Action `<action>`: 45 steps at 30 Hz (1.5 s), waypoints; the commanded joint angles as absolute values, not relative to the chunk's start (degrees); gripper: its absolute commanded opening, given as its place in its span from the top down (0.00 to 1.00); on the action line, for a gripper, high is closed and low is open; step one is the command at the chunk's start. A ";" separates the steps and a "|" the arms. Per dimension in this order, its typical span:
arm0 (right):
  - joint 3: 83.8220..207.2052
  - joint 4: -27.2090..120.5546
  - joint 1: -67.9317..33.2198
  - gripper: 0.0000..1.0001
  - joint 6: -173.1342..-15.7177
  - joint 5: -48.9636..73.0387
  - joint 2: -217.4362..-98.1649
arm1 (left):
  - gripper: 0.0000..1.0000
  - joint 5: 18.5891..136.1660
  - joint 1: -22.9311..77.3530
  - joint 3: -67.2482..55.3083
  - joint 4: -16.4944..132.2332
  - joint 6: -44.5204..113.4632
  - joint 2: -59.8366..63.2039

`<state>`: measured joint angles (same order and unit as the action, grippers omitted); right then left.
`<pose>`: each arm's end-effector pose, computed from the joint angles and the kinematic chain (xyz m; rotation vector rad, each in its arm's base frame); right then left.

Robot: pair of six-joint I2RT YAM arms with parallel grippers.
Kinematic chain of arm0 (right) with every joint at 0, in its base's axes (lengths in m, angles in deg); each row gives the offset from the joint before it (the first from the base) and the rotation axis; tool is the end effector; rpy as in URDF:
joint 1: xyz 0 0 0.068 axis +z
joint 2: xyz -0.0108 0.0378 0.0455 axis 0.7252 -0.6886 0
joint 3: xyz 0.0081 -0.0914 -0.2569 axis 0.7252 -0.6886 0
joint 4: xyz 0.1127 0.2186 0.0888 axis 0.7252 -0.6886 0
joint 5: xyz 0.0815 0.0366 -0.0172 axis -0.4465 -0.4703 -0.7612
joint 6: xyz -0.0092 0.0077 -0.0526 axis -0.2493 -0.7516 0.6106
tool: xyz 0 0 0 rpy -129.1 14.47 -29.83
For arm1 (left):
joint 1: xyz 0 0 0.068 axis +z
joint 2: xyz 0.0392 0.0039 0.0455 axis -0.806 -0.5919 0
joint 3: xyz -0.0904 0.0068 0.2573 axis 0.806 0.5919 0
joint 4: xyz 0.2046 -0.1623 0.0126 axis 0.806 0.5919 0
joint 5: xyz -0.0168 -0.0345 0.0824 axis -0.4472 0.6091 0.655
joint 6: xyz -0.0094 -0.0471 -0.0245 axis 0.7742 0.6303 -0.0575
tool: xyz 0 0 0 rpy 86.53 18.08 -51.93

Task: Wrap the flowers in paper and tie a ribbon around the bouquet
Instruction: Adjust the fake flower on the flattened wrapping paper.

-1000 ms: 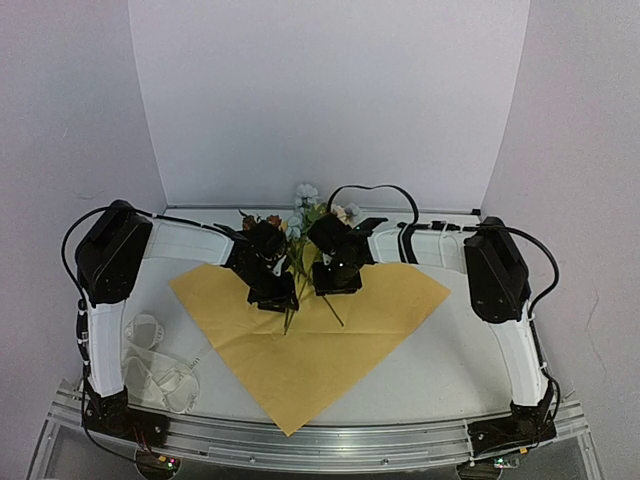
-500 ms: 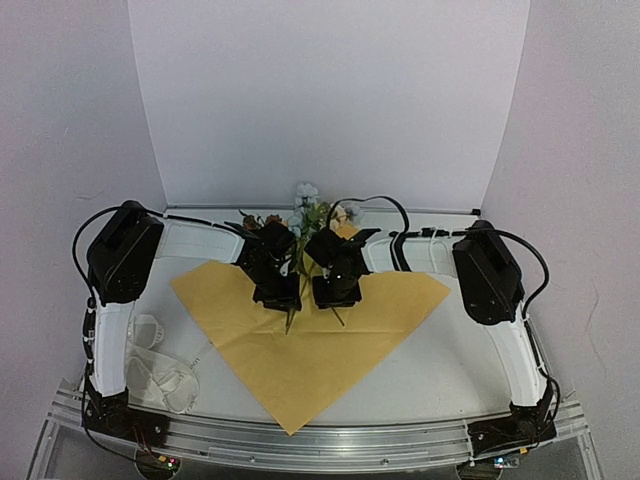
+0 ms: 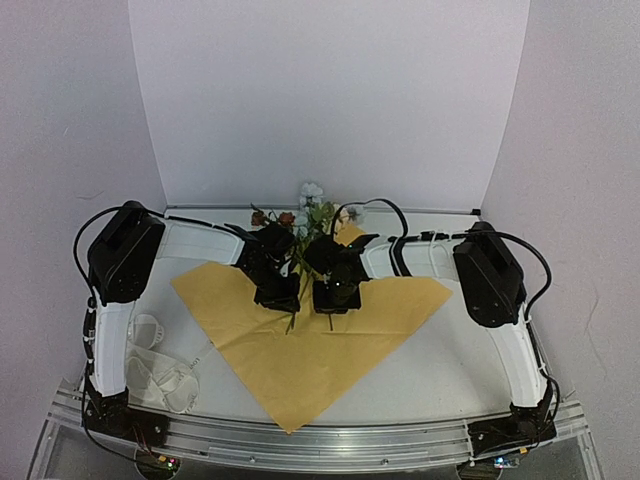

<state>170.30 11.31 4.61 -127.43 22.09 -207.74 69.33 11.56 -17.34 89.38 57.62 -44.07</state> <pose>0.3017 0.3712 0.1390 -0.2631 2.7889 0.3729 0.3117 -0.2956 0.1378 0.2738 2.9107 -0.6971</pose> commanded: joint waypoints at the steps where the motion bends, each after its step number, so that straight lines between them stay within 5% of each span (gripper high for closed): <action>1: 172.00 9.30 5.26 1.00 -130.10 22.42 -205.77 | 0.87 67.02 11.26 -15.05 88.10 58.80 -45.79; 13: 178.17 10.96 5.25 1.00 -130.53 16.80 -204.85 | 0.94 65.63 11.38 -12.78 85.48 60.49 -45.16; 23: 160.31 25.60 5.28 1.00 -140.67 21.83 -196.99 | 1.00 64.37 12.11 -10.65 82.80 62.98 -44.66; 31: 157.83 26.94 3.56 1.00 -141.91 26.93 -193.88 | 1.00 64.00 12.82 -8.43 81.42 63.82 -43.50; 45: 162.77 29.43 5.35 1.00 -138.96 12.34 -200.19 | 1.00 62.08 13.19 -9.58 80.57 63.08 -41.29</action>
<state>161.39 25.83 4.03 -139.86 15.48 -199.45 61.25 12.91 -9.79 76.05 63.45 -42.71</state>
